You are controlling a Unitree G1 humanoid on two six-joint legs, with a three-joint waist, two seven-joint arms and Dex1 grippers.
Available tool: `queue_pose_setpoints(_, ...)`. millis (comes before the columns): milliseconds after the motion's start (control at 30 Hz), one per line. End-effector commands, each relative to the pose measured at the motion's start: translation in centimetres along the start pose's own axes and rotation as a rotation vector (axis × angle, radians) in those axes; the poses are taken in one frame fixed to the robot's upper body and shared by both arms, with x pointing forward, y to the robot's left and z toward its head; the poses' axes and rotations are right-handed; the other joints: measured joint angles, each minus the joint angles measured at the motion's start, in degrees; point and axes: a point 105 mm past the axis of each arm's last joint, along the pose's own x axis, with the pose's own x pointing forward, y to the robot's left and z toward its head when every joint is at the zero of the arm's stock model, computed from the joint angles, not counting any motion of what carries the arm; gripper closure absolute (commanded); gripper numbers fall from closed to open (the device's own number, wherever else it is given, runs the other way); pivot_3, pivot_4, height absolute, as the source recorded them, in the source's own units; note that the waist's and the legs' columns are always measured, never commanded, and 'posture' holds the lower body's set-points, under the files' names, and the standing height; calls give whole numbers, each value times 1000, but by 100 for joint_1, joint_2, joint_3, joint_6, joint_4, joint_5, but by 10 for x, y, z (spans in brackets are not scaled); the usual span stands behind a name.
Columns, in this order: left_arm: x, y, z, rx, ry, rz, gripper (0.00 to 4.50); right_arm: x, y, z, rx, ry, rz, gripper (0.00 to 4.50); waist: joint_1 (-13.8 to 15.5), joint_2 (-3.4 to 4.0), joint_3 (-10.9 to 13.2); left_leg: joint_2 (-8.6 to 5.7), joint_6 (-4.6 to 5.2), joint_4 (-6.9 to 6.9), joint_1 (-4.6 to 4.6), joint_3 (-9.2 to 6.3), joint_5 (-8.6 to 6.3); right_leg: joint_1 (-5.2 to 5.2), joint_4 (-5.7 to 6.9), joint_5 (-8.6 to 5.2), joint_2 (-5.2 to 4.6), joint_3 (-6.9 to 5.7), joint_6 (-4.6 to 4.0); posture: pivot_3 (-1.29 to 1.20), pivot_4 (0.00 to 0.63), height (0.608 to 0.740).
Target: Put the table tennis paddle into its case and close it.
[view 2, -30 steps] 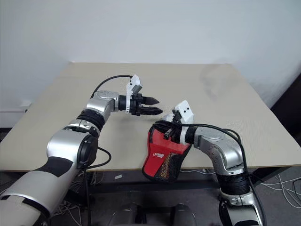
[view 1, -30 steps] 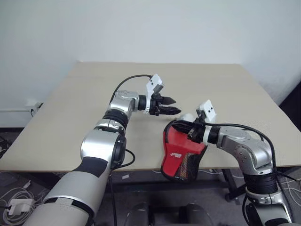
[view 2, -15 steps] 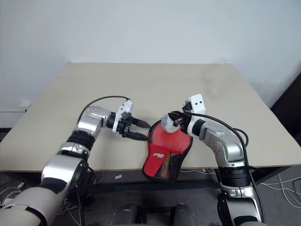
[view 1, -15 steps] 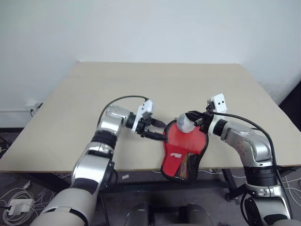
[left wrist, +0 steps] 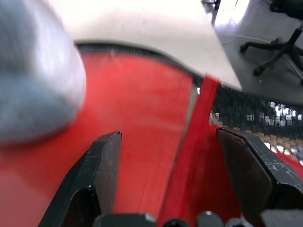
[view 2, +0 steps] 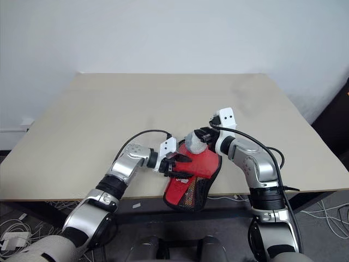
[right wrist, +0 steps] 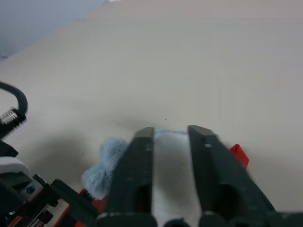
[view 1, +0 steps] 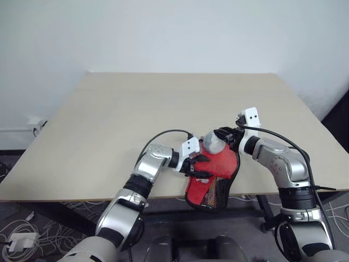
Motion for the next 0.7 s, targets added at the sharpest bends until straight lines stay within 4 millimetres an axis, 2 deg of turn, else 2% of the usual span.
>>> queue_pose_setpoints(33, -1, 2, 5, 30, 4, 31, 1107, -1, 14, 10, -35, 0, 91, 1867, 4, 2, -1, 0, 0, 0, 0, -1, 0, 1, -1, 0, -1, 0, 0, 0, 0, 724)
queue_pose_setpoints(100, 0, 3, -1, 27, 23, 51, 1107, 1, 14, 7, -19, 21, 88, 1179, 17, 2, -1, 7, 1, 0, 0, -2, -1, 1, -3, 0, -5, 0, -1, 0, 0, 724)
queue_pose_setpoints(300, 7, 4, 2, 8, 2, 75, 1107, 4, 10, -2, 11, 74, 100, 1179, 23, 5, -4, 8, 1, 1, 3, -5, -1, 5, -3, 0, -7, -3, -1, 0, 0, 724)
queue_pose_setpoints(500, 14, 8, 4, 0, -6, 114, 1107, 8, -8, -14, 42, 79, 34, 1179, 22, 8, -5, 1, 1, 0, 5, -3, -1, 7, -3, 0, -8, -3, -1, 0, 0, 724)
queue_pose_setpoints(700, 17, 8, 7, -7, -23, 119, 1107, 12, -7, -45, 41, 140, 7, 1179, 19, 15, -10, -2, 0, 0, 7, -2, -1, 8, -2, 0, -7, -3, 0, 0, 0, 724)
